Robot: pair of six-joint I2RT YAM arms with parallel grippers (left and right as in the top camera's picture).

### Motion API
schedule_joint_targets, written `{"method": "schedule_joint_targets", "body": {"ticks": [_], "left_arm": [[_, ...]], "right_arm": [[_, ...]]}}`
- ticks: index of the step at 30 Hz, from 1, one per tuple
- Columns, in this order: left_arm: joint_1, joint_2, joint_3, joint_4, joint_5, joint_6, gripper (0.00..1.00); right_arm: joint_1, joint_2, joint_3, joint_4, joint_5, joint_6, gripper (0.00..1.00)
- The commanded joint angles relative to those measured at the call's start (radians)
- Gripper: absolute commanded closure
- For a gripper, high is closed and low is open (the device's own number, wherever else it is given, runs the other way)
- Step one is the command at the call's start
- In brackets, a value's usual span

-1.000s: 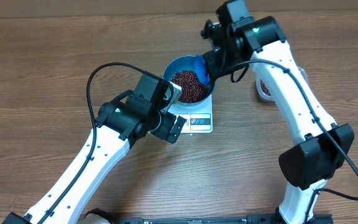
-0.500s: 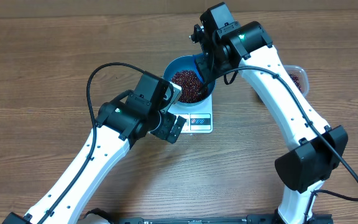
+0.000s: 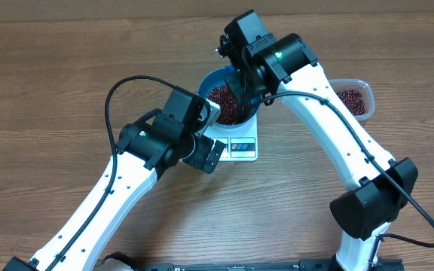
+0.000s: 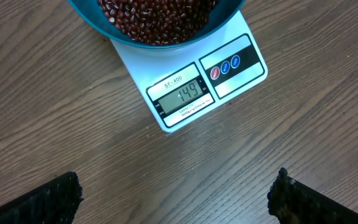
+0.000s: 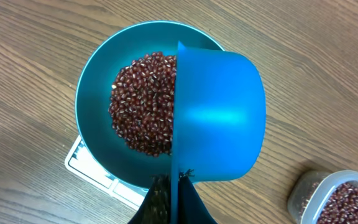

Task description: Scoop item into bowl and weigh 150g on scale

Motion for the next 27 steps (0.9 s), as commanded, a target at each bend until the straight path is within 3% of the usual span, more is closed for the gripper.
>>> {"method": "schedule_joint_targets", "body": {"ticks": [1, 7, 17, 27], "left_arm": [[0.007, -0.023, -0.008, 0.005, -0.004, 0.019, 0.01], [0.007, -0.023, -0.008, 0.005, -0.003, 0.019, 0.00], [0.007, -0.023, -0.008, 0.005, -0.003, 0.019, 0.00], [0.007, -0.023, -0.008, 0.005, -0.003, 0.019, 0.00]], "right_arm": [[-0.005, -0.048, 0.035, 0.005, 0.024, 0.005, 0.96], [-0.016, -0.048, 0.035, 0.004, -0.058, 0.011, 0.96], [-0.134, -0.048, 0.035, -0.002, -0.395, 0.011, 0.96], [-0.198, -0.048, 0.035, -0.006, -0.474, 0.011, 0.96]]}}
